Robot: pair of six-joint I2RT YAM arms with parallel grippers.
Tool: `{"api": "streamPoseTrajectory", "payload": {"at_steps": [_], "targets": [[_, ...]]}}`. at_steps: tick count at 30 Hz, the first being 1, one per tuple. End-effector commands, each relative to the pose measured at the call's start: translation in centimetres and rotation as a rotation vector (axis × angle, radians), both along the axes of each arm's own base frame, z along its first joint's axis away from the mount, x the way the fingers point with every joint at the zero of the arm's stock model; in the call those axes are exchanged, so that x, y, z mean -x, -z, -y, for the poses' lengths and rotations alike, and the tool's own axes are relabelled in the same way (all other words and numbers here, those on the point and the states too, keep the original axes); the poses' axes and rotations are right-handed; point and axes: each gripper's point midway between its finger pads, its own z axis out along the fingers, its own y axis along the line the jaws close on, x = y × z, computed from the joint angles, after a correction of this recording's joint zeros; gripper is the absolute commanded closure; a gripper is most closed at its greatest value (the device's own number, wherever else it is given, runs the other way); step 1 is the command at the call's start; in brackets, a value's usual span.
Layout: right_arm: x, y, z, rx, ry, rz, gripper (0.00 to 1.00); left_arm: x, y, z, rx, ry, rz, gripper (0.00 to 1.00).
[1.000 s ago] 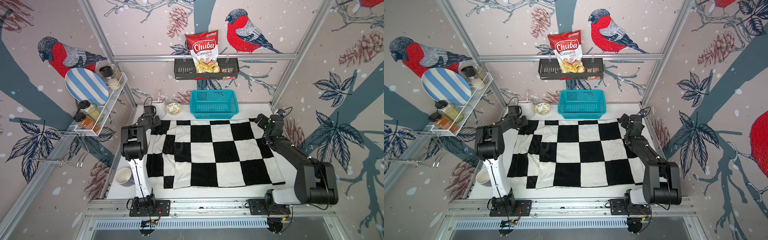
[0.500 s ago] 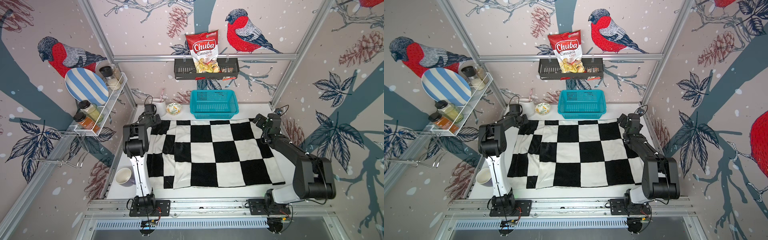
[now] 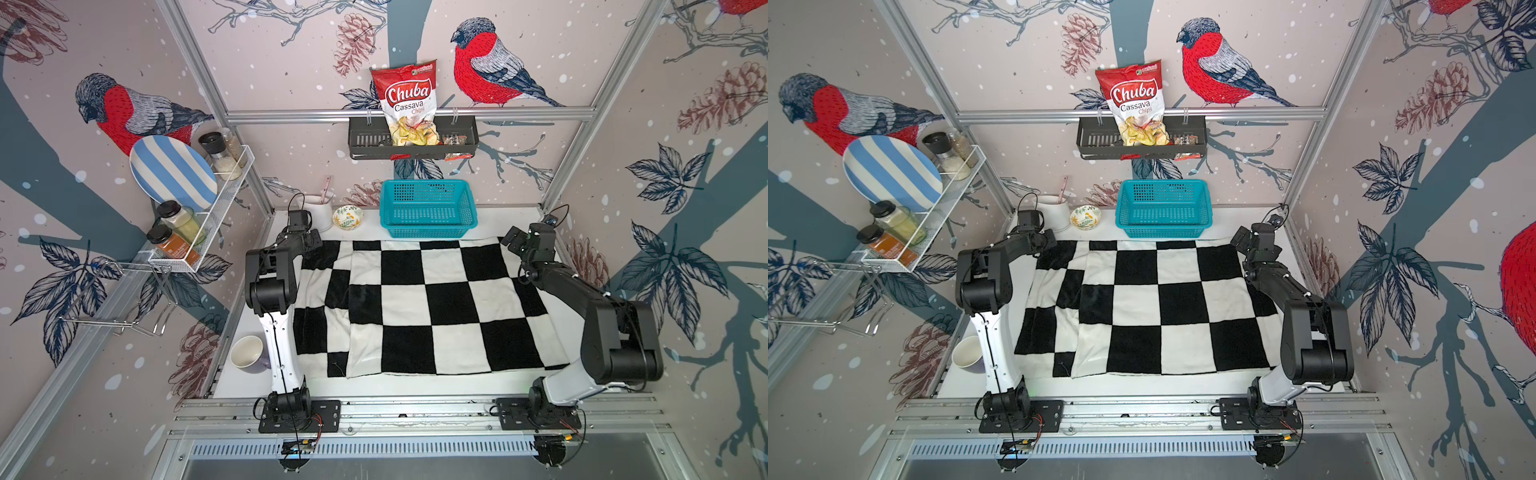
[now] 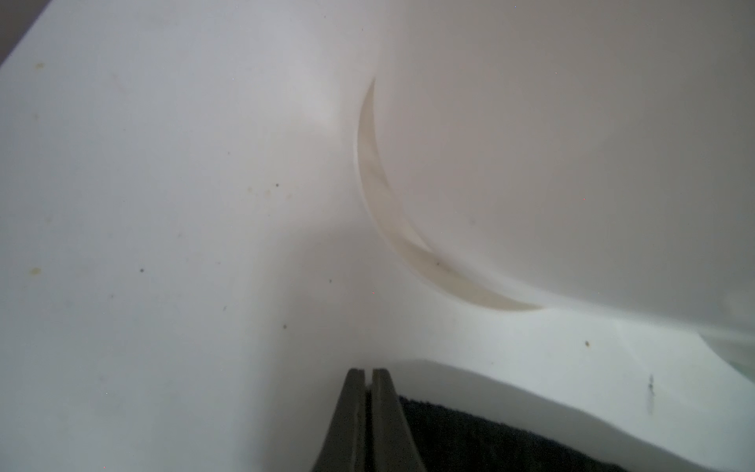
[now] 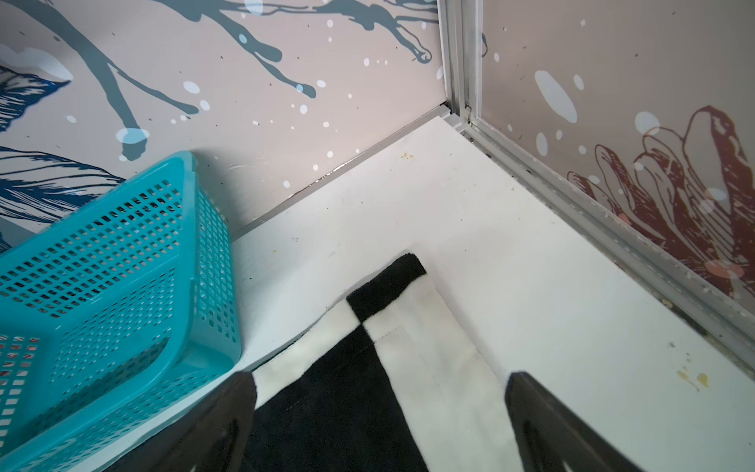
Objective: Roll up the pillowcase
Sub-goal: Fold the pillowcase at the center of the board.
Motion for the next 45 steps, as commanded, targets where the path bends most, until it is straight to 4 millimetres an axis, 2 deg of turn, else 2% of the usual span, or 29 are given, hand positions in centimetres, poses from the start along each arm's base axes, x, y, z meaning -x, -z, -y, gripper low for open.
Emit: {"api": "streamPoseTrajectory", "payload": {"at_steps": [1, 6, 9, 12, 18, 22, 24, 28, 33, 37, 38, 40, 42, 45], "targets": [[-0.8, 1.2, 0.9, 0.026, 0.035, -0.063, 0.01, 0.8, -0.9, 0.2, 0.026, -0.016, 0.01, 1.0], [-4.4, 5.4, 2.9, 0.002, 0.076, -0.252, 0.25, 1.8, -2.9, 0.7, 0.058, -0.023, 0.069, 1.0], [-6.2, 8.4, 4.1, -0.013, 0.097, -0.358, 0.31, 2.2, -3.5, 0.8, 0.069, -0.023, 0.081, 1.0], [-7.9, 10.6, 4.8, -0.051, 0.091, -0.421, 0.38, 2.3, -3.7, 1.1, 0.079, -0.016, 0.084, 1.0], [-10.9, 12.5, 5.5, -0.061, 0.076, -0.476, 0.39, 2.6, -3.8, 1.3, 0.084, -0.006, 0.084, 1.0], [-12.0, 13.9, 4.9, -0.091, 0.029, -0.509, 0.39, 2.7, -3.8, 1.3, 0.082, -0.004, 0.085, 1.0], [-11.9, 14.8, 4.5, -0.112, 0.012, -0.54, 0.42, 2.7, -3.9, 1.3, 0.083, -0.005, 0.086, 1.0], [-11.1, 15.1, 4.0, -0.136, 0.004, -0.555, 0.43, 2.7, -3.8, 1.4, 0.089, -0.003, 0.086, 1.0], [-10.3, 14.7, 4.0, -0.153, -0.009, -0.562, 0.57, 2.8, -3.6, 1.5, 0.093, -0.004, 0.082, 1.0], [-9.8, 14.0, 3.8, -0.169, -0.017, -0.556, 0.57, 3.0, -3.7, 1.5, 0.093, -0.005, 0.082, 1.0], [-9.7, 13.7, 3.8, -0.17, -0.02, -0.547, 0.63, 3.0, -3.8, 1.5, 0.093, -0.003, 0.084, 1.0], [-9.8, 13.0, 3.6, -0.18, -0.037, -0.525, 0.83, 3.0, -4.0, 1.5, 0.096, -0.004, 0.089, 1.0], [-9.9, 12.5, 3.7, -0.185, -0.039, -0.513, 0.98, 3.1, -4.2, 1.6, 0.098, -0.004, 0.092, 1.0], [-10.0, 11.3, 3.9, -0.169, -0.039, -0.49, 1.0, 3.2, -4.7, 1.7, 0.105, -0.005, 0.102, 1.0]]}}
